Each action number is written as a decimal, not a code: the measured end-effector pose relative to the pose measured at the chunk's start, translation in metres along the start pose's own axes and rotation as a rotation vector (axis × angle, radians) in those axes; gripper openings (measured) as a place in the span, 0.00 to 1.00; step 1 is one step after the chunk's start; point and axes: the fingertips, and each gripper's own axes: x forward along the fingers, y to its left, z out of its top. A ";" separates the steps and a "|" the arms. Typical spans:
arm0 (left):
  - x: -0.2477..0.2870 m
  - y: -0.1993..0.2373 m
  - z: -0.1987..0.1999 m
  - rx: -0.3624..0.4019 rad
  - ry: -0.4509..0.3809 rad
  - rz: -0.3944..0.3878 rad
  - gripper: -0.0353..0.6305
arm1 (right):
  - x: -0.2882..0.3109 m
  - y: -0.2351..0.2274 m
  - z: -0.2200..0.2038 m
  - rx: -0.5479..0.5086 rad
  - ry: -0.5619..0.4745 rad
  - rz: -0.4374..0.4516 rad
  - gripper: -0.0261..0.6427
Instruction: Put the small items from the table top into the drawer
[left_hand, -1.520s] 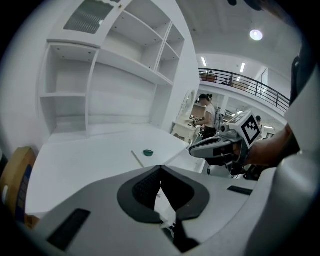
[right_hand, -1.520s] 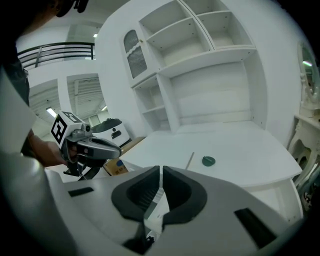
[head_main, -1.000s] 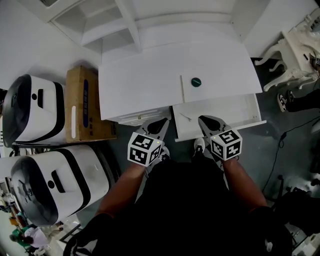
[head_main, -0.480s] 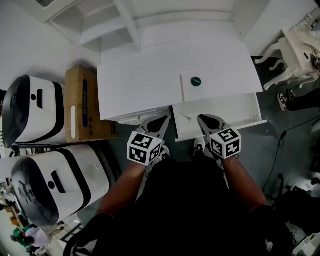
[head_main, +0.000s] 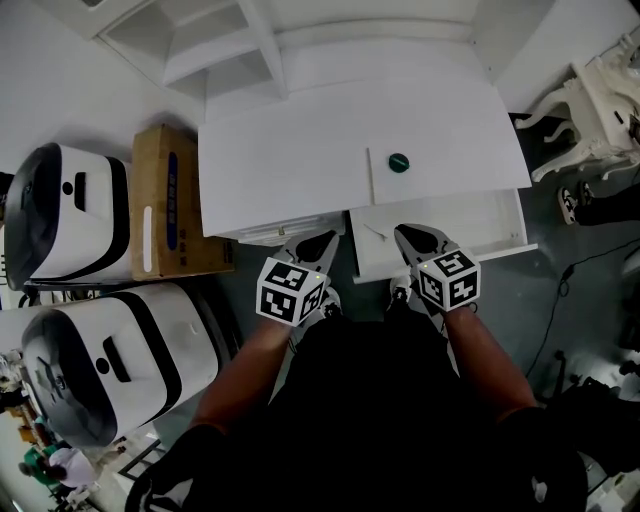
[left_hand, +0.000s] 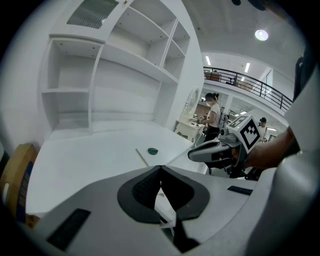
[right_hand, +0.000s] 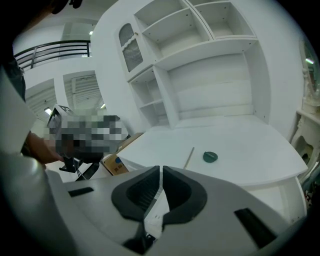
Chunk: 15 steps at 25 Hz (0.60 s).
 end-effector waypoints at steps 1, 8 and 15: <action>0.001 0.001 -0.005 -0.005 0.024 -0.001 0.07 | 0.004 -0.001 -0.001 0.001 0.007 0.001 0.09; -0.005 0.013 -0.022 -0.040 0.058 0.030 0.07 | 0.039 -0.015 -0.008 0.067 0.047 0.004 0.09; -0.020 0.029 -0.027 -0.081 0.032 0.083 0.07 | 0.077 -0.034 -0.004 0.055 0.083 -0.040 0.09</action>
